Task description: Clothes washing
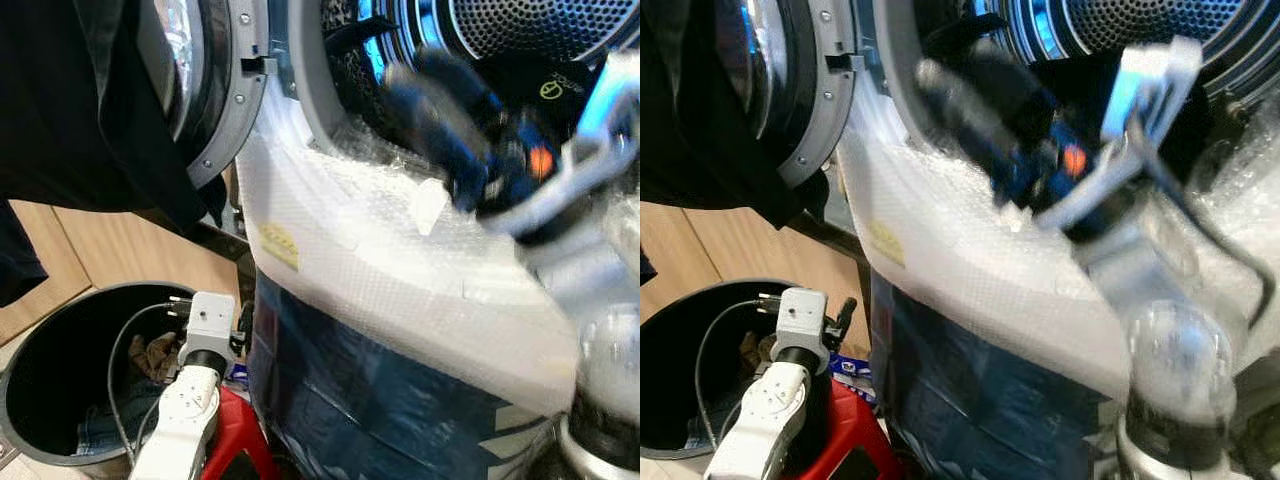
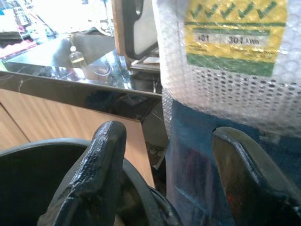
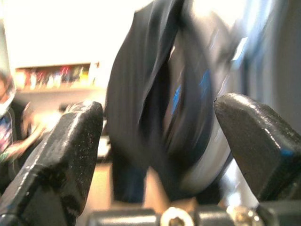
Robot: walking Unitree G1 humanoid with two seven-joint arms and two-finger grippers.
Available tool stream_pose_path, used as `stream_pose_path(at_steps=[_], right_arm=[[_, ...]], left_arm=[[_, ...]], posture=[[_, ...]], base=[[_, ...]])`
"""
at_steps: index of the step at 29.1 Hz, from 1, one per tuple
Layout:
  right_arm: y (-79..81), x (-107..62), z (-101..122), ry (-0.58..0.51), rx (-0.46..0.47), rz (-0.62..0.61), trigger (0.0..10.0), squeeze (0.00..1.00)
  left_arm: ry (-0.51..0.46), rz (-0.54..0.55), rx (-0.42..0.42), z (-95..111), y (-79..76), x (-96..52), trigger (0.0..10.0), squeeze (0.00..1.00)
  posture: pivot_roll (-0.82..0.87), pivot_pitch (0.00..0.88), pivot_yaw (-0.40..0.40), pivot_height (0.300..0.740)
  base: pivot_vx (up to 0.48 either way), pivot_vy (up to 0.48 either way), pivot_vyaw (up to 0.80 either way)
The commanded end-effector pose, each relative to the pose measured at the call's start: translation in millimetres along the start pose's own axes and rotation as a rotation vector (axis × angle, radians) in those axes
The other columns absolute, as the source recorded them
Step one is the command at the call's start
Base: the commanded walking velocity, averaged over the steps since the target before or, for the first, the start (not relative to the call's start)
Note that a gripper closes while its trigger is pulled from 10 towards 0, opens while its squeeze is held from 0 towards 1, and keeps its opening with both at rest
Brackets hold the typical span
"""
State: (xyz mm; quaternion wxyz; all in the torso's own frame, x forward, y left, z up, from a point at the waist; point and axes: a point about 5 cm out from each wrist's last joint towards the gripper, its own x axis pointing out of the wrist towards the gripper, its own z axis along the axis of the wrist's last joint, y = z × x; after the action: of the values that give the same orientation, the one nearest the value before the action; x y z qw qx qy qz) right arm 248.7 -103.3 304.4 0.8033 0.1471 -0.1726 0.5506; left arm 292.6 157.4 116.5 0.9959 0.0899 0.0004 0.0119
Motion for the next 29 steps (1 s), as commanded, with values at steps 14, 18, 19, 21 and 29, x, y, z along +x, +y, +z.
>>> stream_pose_path(at_steps=[14,18,19,21,29], right_arm=[[5.0,-147.7,-235,0.727,0.404,-0.566,10.0,0.0],[-10.1,-184.4,-260,0.843,0.398,-0.84,10.0,0.0],[-11.9,-194.1,-266,0.906,0.373,-0.896,10.0,0.0],[-14.3,-220.8,-278,1.029,0.316,-1.094,10.0,0.0],[10.0,-265.2,-297,1.121,0.401,-1.412,10.0,0.0]], left_arm=[[0.171,-0.394,0.101,-40,-31.9,-19.4,10.0,0.0],[0.216,-0.458,0.099,-51,-38.0,-17.2,10.0,0.0],[0.232,-0.482,0.097,-54,-40.2,-17.2,10.0,0.0],[0.268,-0.532,0.156,-65,-43.7,-18.0,10.0,0.0],[0.404,-0.685,0.209,-98,-69.0,-17.7,10.0,0.0]], posture=[[0.04,0.008,-0.035,0.74],[0.03,0.012,-0.03,0.74],[0.03,0.012,-0.03,0.74],[0.01,0.009,-0.017,0.74],[0.02,0.004,-0.006,0.74]], base=[[0.0,0.0,0.0],[0.0,0.0,0.0],[0.0,0.0,0.0],[0.0,0.0,0.0],[0.0,0.0,0.0]])
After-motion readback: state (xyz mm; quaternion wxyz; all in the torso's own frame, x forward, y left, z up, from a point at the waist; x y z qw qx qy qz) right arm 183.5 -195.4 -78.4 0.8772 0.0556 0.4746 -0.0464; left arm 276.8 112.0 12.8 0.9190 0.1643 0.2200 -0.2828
